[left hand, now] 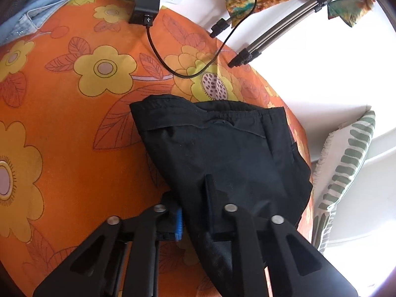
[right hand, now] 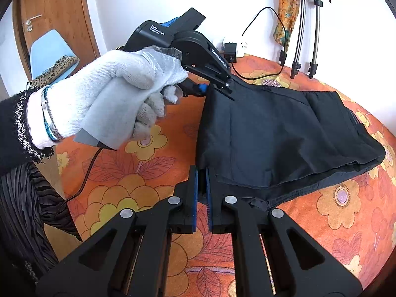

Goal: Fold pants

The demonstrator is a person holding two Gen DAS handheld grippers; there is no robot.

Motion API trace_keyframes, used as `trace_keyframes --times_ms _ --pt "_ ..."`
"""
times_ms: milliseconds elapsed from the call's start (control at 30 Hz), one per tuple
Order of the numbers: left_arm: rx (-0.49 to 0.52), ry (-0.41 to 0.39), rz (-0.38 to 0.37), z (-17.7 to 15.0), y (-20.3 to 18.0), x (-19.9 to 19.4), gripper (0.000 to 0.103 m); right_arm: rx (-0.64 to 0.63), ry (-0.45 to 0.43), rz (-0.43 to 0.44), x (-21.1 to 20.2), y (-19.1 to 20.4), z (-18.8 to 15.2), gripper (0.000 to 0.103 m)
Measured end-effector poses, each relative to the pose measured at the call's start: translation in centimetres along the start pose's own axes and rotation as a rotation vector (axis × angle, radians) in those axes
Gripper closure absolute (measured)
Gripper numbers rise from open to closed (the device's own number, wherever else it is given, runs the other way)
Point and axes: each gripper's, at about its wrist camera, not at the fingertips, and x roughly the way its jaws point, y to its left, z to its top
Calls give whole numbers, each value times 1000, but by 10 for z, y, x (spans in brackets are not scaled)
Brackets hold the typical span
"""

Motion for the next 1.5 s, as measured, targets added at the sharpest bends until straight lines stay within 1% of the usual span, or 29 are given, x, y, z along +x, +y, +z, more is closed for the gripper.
trace_keyframes --times_ms 133,233,300,367,400,467,500,567,600,633,767,833,1033,1133,1167,1300,1433,1500 --pt "24 -11 6 -1 -3 -2 94 -13 9 5 4 3 -4 97" --pt "23 -14 0 -1 -5 -3 95 -31 14 2 7 6 -7 96" --pt "22 -16 -6 0 -6 -5 96 -37 14 -3 8 6 -10 92" --pt "26 -20 -10 0 -7 -6 96 -43 11 -6 7 6 -12 81" --pt "25 -22 -12 1 -8 -7 96 -46 9 -12 7 6 -13 77" --pt "24 -23 -17 2 -8 -8 96 -53 1 -25 7 6 -16 60" --pt "21 -23 -20 2 -8 -9 96 -57 -6 -33 7 6 -16 58" --pt "15 -24 -28 3 -9 -9 97 -85 -19 -57 6 10 -17 47" --pt "15 -26 -29 3 -10 -10 97 -106 -28 -74 6 13 -18 45" --pt "15 -28 -31 4 -11 -10 97 -131 -36 -97 6 17 -18 40" --pt "19 -31 -37 4 -14 -12 97 -246 -73 -198 8 34 -20 35" --pt "18 -30 -38 4 -14 -12 97 -275 -85 -238 11 37 -20 32" --pt "17 -31 -38 4 -13 -12 97 -286 -96 -309 18 30 -13 32" --pt "9 -28 -46 4 -12 -13 97 -209 -109 -239 5 17 -11 32" --pt "11 -29 -46 4 -13 -14 97 -206 -116 -231 2 15 -11 32" --pt "5 -28 -53 6 -13 -13 97 -211 -131 -205 -2 13 -9 32" --pt "3 -27 -61 7 -13 -13 97 -264 -127 -168 4 26 -11 32" --pt "0 -27 -65 7 -13 -14 97 -283 -118 -170 7 33 -12 32"
